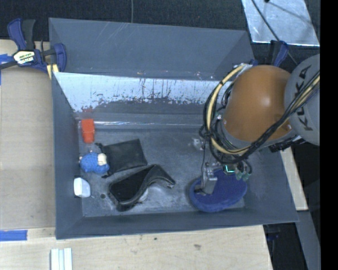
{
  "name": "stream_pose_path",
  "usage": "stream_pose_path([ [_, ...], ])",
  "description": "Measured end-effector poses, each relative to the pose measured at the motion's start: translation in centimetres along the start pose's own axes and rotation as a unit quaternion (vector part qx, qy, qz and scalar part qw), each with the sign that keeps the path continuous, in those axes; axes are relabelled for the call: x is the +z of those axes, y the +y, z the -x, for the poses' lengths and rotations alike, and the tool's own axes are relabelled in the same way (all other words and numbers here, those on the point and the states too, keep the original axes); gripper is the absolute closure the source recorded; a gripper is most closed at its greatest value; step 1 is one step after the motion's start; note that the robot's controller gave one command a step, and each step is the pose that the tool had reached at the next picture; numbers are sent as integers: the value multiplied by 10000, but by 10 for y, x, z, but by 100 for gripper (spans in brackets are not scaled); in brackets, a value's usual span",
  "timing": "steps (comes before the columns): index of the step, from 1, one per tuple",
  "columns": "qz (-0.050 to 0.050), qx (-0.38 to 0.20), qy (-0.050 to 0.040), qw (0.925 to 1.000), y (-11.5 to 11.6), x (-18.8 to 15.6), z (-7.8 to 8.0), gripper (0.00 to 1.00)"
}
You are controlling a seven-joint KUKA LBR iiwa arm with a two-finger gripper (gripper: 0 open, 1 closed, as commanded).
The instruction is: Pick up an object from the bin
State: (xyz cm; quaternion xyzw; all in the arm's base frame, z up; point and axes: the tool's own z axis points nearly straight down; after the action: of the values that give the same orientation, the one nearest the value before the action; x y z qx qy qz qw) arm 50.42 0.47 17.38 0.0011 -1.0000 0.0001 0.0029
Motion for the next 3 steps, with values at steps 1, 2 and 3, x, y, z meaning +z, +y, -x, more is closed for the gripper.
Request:
stream_pose_path([
  [1,1,-454,-60,9989,-25,104,-17,0],
  [2,4,1714,-61,9852,-37,73,-21,0],
  [3,-1,1321,-74,9912,-44,74,-18,0],
])
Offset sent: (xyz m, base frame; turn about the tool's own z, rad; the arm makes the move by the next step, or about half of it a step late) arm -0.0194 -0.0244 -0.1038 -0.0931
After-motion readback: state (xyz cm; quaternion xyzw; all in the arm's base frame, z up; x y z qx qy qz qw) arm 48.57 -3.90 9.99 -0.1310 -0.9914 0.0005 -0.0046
